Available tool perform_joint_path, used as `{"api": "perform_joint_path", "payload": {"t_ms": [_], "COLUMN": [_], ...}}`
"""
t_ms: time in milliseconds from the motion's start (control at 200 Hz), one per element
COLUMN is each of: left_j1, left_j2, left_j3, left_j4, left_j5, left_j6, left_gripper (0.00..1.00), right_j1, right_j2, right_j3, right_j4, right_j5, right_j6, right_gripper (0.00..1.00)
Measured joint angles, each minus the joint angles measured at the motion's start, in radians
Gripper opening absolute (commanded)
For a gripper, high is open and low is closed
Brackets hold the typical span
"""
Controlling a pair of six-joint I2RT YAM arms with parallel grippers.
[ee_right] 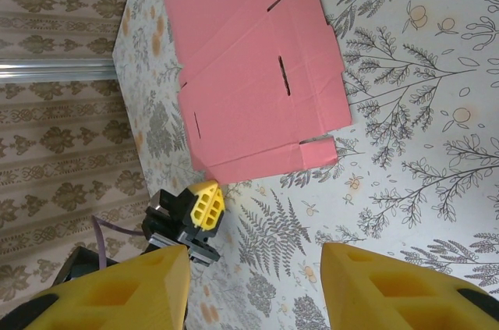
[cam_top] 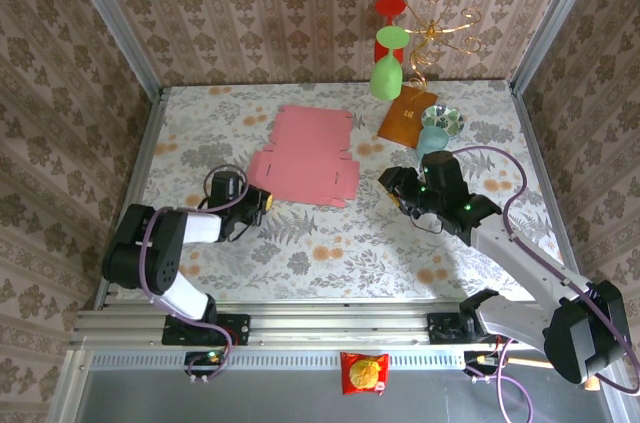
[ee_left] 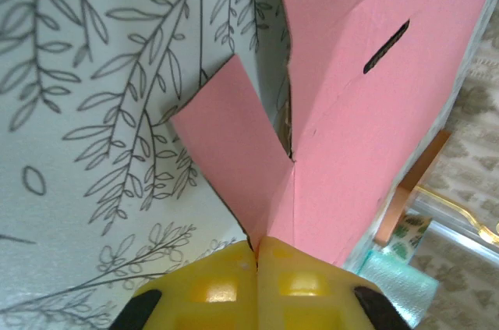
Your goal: Fold the paper box
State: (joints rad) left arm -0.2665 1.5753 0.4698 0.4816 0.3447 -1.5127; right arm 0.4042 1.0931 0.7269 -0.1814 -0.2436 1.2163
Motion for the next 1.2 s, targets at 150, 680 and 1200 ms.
{"api": "perform_joint_path", "payload": {"t_ms": [150,680,1200], "left_j1": [-0.003,-0.106,-0.215], "left_j2": [-0.03,-0.169,-0.185], "left_j3": [0.012,0.024,0.024], "left_j4": [-0.005,-0.017,-0.016], "left_j5": [-0.014,-0.122,-0.205], "left_j6": [0.002,-0.053,-0.138], "left_gripper": [0.0,0.0,0.0], "right_j1": [0.003,0.281,0.38], "right_j2": [0.007,0.222,0.568], "right_j3": [-0.005,-0.059,0.051], "right_j4": [0.037,0.407,0.655], "right_j5": [0.001,0.282,0.386], "right_j6": [0.044,0.412,0.555], "right_gripper": [0.48,0.53,0.49]}}
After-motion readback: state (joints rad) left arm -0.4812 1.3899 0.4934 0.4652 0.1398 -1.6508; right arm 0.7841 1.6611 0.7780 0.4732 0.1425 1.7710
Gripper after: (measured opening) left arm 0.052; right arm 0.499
